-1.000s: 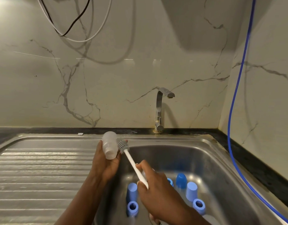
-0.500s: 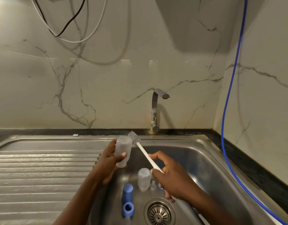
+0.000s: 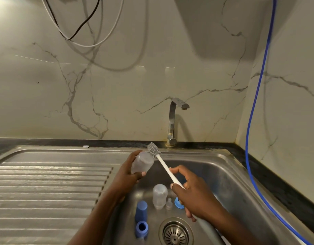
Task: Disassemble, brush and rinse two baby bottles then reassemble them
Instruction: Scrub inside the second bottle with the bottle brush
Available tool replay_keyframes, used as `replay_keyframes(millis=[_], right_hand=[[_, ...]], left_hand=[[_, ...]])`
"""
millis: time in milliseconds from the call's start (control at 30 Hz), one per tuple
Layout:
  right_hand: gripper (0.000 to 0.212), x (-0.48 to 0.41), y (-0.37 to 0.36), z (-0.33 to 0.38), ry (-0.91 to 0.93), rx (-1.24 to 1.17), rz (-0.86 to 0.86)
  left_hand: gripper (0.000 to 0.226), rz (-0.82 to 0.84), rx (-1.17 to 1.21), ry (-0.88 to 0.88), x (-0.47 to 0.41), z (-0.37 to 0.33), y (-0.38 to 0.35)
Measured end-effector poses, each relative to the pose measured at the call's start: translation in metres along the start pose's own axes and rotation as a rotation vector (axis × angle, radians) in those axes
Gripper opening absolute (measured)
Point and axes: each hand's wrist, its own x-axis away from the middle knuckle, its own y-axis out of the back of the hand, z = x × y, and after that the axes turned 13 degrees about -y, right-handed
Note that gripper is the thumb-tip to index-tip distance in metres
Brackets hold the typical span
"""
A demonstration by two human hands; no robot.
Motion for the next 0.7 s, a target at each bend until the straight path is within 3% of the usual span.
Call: replay_keyframes(millis=[167,333,533,700], right_hand=[[0.033,0.009,-0.007,0.007,0.016,0.056,0.047],[0.032,0.002,-0.013,0.008,-0.003,0.086,0.010],[0.031,0.014,-0.017,0.010,0.056,0.106,0.066],[0.030,0.002,-0.015,0.012,0.057,0.104,0.017]], left_hand=[[0.062,-0.077,0.021,0.017,0.002,0.008,0.006],[0.065,-0.030,-0.076,0.001,0.004,0.003,-0.001],[0.056,-0.182,0.003,0.036,0.004,0.007,0.007],[0.066,-0.001,-0.068,0.065,0.003,0.000,-0.005]])
